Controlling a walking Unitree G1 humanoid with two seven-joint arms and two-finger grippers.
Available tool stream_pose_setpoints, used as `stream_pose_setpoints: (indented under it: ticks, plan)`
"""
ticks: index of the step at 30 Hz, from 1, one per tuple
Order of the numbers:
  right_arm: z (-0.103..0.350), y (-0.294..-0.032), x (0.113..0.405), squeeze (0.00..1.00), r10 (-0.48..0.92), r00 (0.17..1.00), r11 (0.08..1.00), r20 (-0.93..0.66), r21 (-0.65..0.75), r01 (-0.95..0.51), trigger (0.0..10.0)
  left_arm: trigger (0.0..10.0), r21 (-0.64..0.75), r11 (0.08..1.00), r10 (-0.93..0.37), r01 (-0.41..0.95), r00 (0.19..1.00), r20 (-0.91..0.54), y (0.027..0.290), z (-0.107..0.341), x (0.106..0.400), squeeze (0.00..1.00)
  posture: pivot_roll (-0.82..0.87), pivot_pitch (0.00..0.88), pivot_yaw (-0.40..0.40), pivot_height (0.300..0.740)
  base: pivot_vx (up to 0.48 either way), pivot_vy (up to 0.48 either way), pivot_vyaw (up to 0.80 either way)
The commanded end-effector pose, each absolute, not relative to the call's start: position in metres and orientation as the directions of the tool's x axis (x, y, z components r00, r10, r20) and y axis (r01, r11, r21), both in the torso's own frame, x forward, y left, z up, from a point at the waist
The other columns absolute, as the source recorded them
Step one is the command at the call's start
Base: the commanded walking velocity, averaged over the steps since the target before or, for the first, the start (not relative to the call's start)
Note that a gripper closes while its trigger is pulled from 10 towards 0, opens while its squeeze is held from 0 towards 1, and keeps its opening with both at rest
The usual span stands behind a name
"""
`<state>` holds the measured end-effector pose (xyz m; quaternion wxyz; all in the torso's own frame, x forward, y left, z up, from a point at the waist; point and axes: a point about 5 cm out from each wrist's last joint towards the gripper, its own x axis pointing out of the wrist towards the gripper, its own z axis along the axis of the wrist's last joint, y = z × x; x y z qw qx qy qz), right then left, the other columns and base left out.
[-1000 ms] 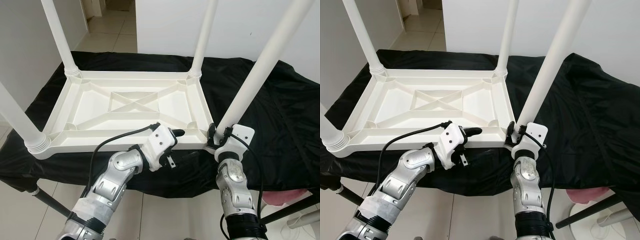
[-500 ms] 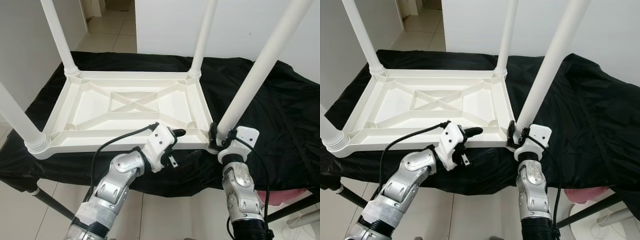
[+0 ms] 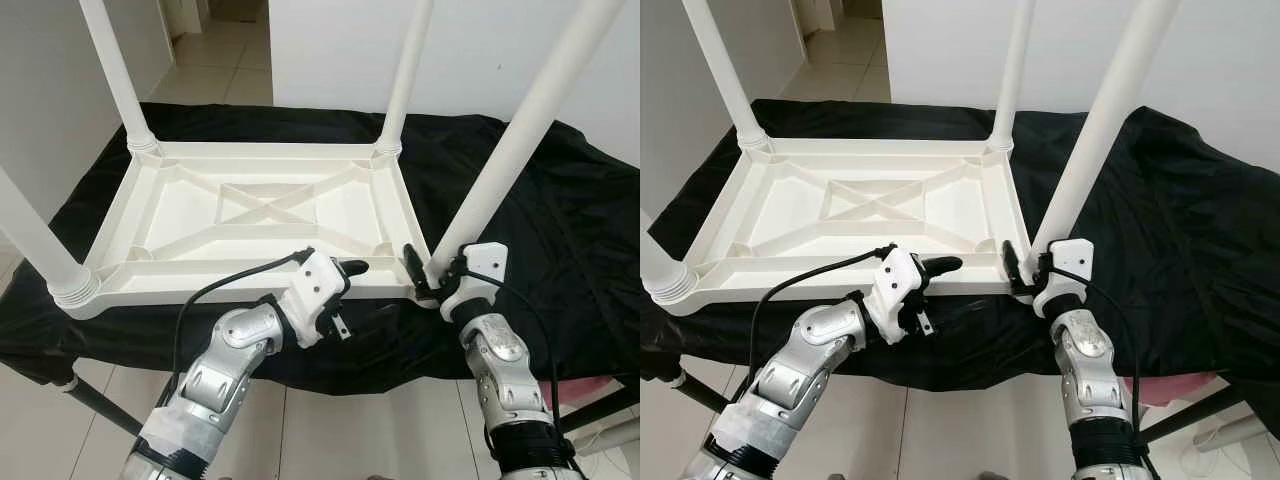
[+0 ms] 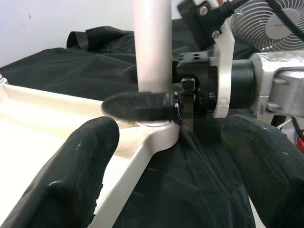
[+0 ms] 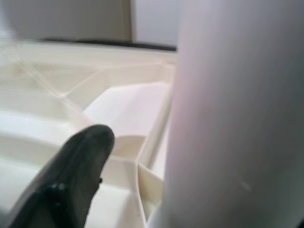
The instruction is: Building children table
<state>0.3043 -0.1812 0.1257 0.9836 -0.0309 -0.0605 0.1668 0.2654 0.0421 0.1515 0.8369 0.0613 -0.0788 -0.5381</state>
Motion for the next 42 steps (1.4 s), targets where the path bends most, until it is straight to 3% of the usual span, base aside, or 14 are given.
stream_pose_setpoints:
  ticks: [1, 8, 18, 19, 20, 21, 22, 24, 36, 37, 38, 39, 42]
  plan:
    - [0.127, -0.180, 0.306, 0.00, 0.395, 0.913, 0.918, 0.105, -0.093, -0.386, 10.0, 10.0, 0.193, 0.370, -0.928, 0.909, 0.369, 0.038, 0.042, 0.149, 0.262, 0.00, -0.08, 0.000, 0.003, 0.740, 0.000, 0.000, 0.00]
    - [0.126, -0.179, 0.315, 0.00, 0.526, 0.849, 0.844, 0.047, -0.152, -0.514, 10.0, 10.0, 0.211, 0.355, -0.933, 0.911, 0.359, 0.023, 0.042, 0.149, 0.262, 0.00, -0.06, 0.000, 0.002, 0.740, 0.000, 0.000, 0.00]
    - [0.124, -0.187, 0.321, 0.00, 0.569, 0.822, 0.812, 0.012, -0.168, -0.560, 10.0, 10.0, 0.225, 0.351, -0.934, 0.909, 0.358, 0.011, 0.044, 0.150, 0.262, 0.00, -0.05, 0.000, -0.004, 0.740, 0.000, 0.000, 0.00]
    - [0.123, -0.188, 0.322, 0.00, 0.574, 0.819, 0.808, 0.007, -0.167, -0.565, 9.3, 10.0, 0.226, 0.352, -0.933, 0.908, 0.359, 0.011, 0.044, 0.150, 0.262, 0.00, -0.05, 0.000, -0.004, 0.740, 0.000, 0.000, 0.00]
    - [0.123, -0.189, 0.323, 0.00, 0.576, 0.817, 0.806, 0.003, -0.168, -0.568, 4.2, 10.0, 0.227, 0.353, -0.933, 0.908, 0.360, 0.011, 0.044, 0.150, 0.263, 0.00, -0.05, 0.000, -0.006, 0.740, 0.000, 0.000, 0.00]
    - [0.122, -0.190, 0.323, 0.00, 0.579, 0.815, 0.804, 0.001, -0.168, -0.571, 2.7, 10.0, 0.228, 0.353, -0.933, 0.907, 0.360, 0.012, 0.044, 0.150, 0.263, 0.00, -0.05, 0.000, -0.006, 0.740, 0.000, 0.000, 0.00]
    - [0.122, -0.190, 0.323, 0.00, 0.579, 0.815, 0.804, 0.001, -0.168, -0.571, 2.7, 10.0, 0.228, 0.353, -0.933, 0.907, 0.360, 0.012, 0.044, 0.150, 0.263, 0.00, -0.05, 0.000, -0.006, 0.740, 0.000, 0.000, 0.00]
    - [0.119, -0.192, 0.322, 0.00, 0.582, 0.813, 0.801, -0.004, -0.168, -0.574, 0.0, 10.0, 0.229, 0.354, -0.933, 0.907, 0.360, 0.013, 0.043, 0.150, 0.263, 0.00, -0.05, 0.000, -0.006, 0.740, 0.000, 0.000, 0.00]
    - [0.110, -0.195, 0.316, 0.00, 0.576, 0.818, 0.808, -0.009, -0.145, -0.571, 0.0, 10.0, 0.226, 0.347, -0.936, 0.910, 0.352, 0.018, 0.040, 0.150, 0.263, 0.00, -0.06, 0.000, -0.001, 0.740, 0.000, 0.000, 0.00]
    - [0.110, -0.196, 0.316, 0.00, 0.561, 0.828, 0.819, -0.005, -0.142, -0.556, 1.4, 10.0, 0.226, 0.345, -0.937, 0.911, 0.350, 0.018, 0.039, 0.150, 0.263, 0.00, -0.07, 0.000, -0.003, 0.740, 0.000, 0.000, 0.00]
    - [0.110, -0.196, 0.316, 0.00, 0.561, 0.828, 0.819, -0.005, -0.142, -0.556, 1.4, 10.0, 0.226, 0.345, -0.937, 0.911, 0.350, 0.018, 0.039, 0.150, 0.263, 0.00, -0.07, 0.000, -0.003, 0.740, 0.000, 0.000, 0.00]
    - [0.111, -0.198, 0.316, 0.00, 0.541, 0.841, 0.833, 0.005, -0.135, -0.536, 10.0, 10.0, 0.225, 0.344, -0.937, 0.912, 0.349, 0.018, 0.039, 0.150, 0.263, 0.00, -0.07, 0.000, -0.004, 0.740, 0.000, 0.000, 0.00]
    - [0.113, -0.202, 0.316, 0.00, 0.472, 0.881, 0.875, 0.015, -0.128, -0.467, 10.0, 10.0, 0.223, 0.344, -0.937, 0.912, 0.349, 0.018, 0.039, 0.149, 0.263, 0.00, -0.07, 0.000, -0.008, 0.740, 0.000, 0.000, 0.00]
